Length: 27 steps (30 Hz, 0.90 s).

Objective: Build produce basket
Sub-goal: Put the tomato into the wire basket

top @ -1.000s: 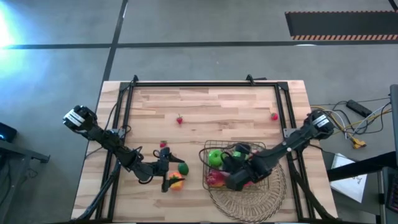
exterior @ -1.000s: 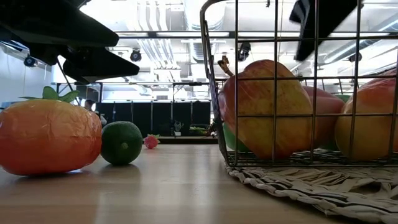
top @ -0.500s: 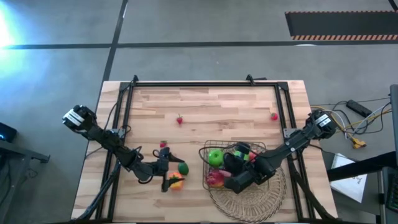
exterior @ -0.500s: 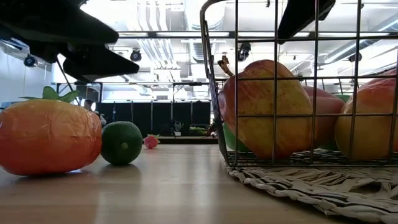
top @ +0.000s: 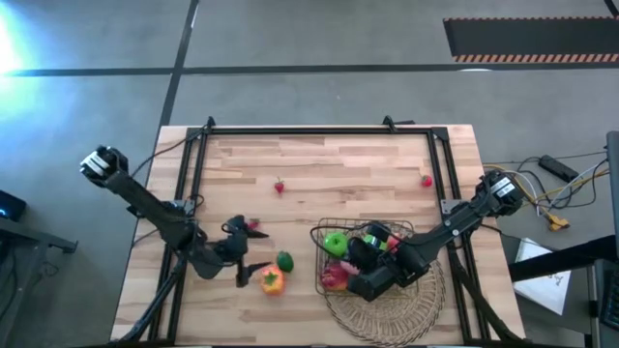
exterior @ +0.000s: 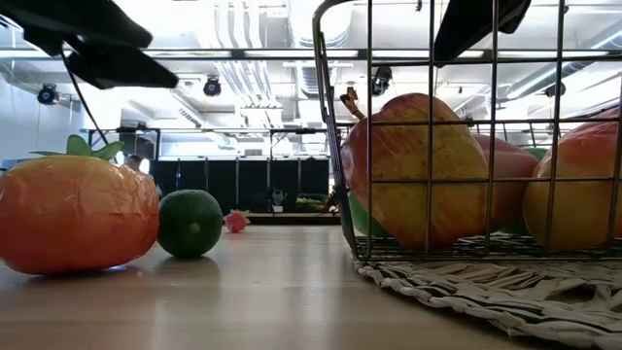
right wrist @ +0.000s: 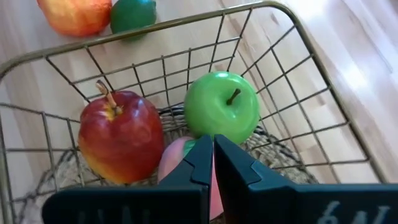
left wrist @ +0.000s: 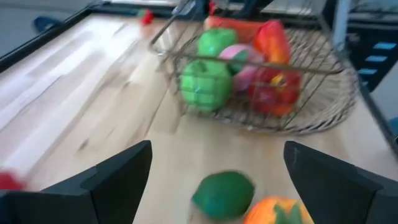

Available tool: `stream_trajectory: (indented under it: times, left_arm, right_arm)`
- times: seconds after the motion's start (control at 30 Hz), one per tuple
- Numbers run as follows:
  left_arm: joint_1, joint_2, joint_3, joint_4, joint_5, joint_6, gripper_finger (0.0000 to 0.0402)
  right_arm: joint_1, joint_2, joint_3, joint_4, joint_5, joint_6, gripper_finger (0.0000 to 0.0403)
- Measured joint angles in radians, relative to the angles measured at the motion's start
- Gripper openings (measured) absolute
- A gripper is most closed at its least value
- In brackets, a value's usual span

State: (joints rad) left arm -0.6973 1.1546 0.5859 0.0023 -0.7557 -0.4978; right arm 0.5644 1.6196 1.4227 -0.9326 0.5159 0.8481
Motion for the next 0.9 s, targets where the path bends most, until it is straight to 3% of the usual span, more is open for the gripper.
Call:
stream_trajectory:
  times: [0.27,0.43,0.7,0.9]
  left_arm:
    - [-0.011,-0.069,0.031,-0.384,-0.009,-0.341,0.0348]
    - [-0.01,-0.052,0.013,-0.462,0.001,-0.483,0.0348]
    - [-0.014,-0.017,0.012,-0.456,0.035,-0.489,0.0348]
    - [-0.101,0.029,0.063,-0.41,0.055,-0.327,0.0348]
  right_arm:
    - [-0.001,0.001,-0.001,0.005,-0.018,-0.016,0.0009]
    - [-0.002,0.002,-0.003,0.019,-0.018,-0.035,0.0009]
    - [-0.002,0.002,-0.037,0.151,-0.017,-0.084,0.0009]
    - [0.02,0.002,-0.073,0.391,-0.015,-0.207,0.0037]
